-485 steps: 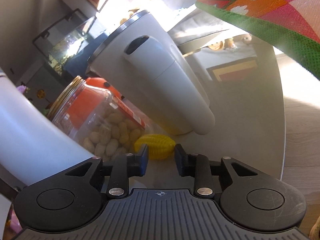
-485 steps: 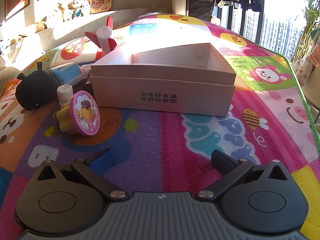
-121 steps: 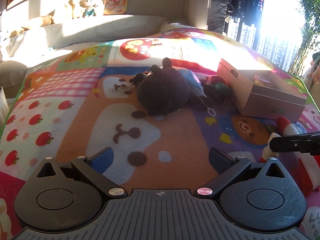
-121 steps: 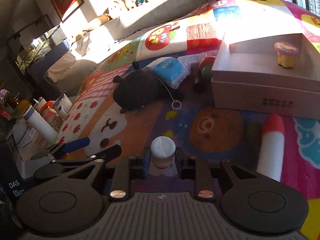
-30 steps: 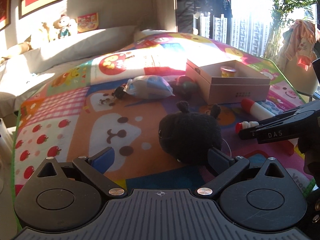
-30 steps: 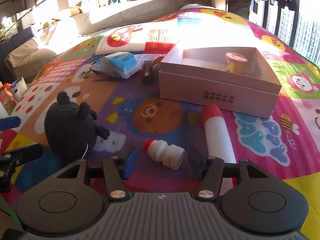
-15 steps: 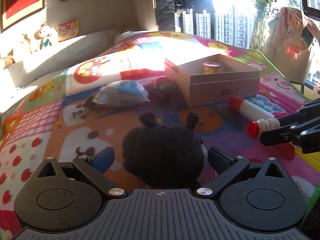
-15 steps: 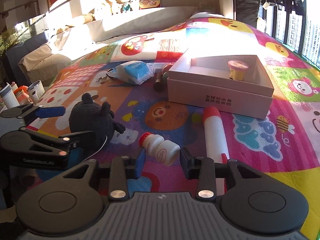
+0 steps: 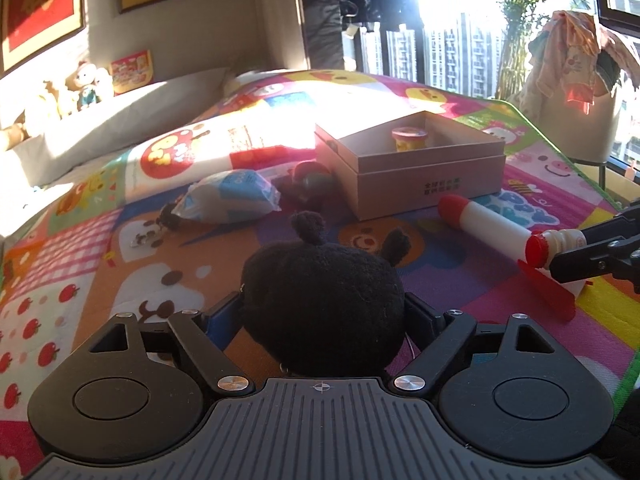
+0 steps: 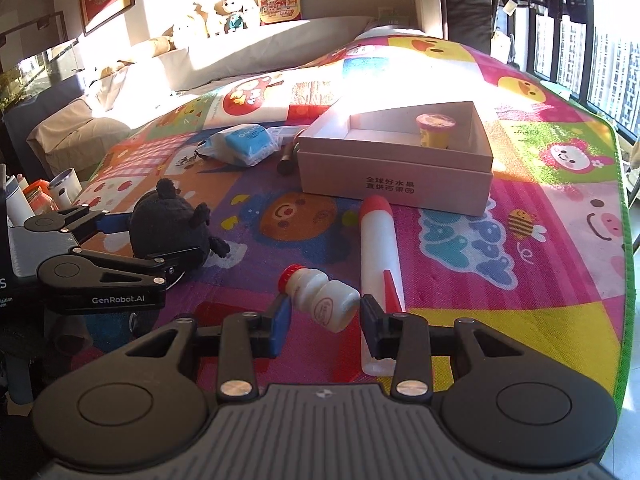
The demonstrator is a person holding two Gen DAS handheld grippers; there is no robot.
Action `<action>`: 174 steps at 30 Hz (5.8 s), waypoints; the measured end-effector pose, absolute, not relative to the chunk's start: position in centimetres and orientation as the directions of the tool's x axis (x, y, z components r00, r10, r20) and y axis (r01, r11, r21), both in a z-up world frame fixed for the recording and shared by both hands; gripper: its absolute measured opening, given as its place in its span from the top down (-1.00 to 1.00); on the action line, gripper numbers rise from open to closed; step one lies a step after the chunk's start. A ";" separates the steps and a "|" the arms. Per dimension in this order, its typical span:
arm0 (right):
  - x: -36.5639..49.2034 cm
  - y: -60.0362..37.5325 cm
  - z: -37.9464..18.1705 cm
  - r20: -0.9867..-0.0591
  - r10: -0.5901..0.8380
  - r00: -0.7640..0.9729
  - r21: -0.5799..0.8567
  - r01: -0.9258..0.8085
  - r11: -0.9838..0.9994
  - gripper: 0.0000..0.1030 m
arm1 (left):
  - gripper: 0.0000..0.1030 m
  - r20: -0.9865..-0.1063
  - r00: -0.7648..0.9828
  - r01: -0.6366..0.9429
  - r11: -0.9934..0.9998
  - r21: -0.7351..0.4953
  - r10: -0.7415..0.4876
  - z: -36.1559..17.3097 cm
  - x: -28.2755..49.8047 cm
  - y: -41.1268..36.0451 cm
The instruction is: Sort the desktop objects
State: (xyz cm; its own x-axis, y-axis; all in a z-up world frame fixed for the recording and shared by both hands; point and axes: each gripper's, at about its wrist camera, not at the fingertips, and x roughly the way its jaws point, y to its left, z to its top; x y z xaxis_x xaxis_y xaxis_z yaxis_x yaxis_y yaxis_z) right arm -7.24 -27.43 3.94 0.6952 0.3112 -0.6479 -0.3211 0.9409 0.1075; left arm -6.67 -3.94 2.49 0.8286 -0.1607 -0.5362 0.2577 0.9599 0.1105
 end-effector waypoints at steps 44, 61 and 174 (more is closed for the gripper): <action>11.5 -36.5 11.6 -0.463 0.183 0.867 0.142 -0.131 0.981 0.11 | -0.94 -0.437 0.805 0.400 0.911 -0.100 -0.401 9.2 12.8 -6.9; 5.2 -32.2 1.6 -0.677 0.339 0.653 0.245 -0.235 0.941 0.32 | -0.98 -0.609 0.732 0.292 0.948 -0.123 -0.305 1.6 -0.1 -4.4; 18.6 -13.5 9.8 -0.759 0.471 0.448 0.257 -0.459 0.850 0.68 | -1.00 -0.541 0.818 0.001 0.942 -0.336 -0.194 -0.6 -0.4 5.8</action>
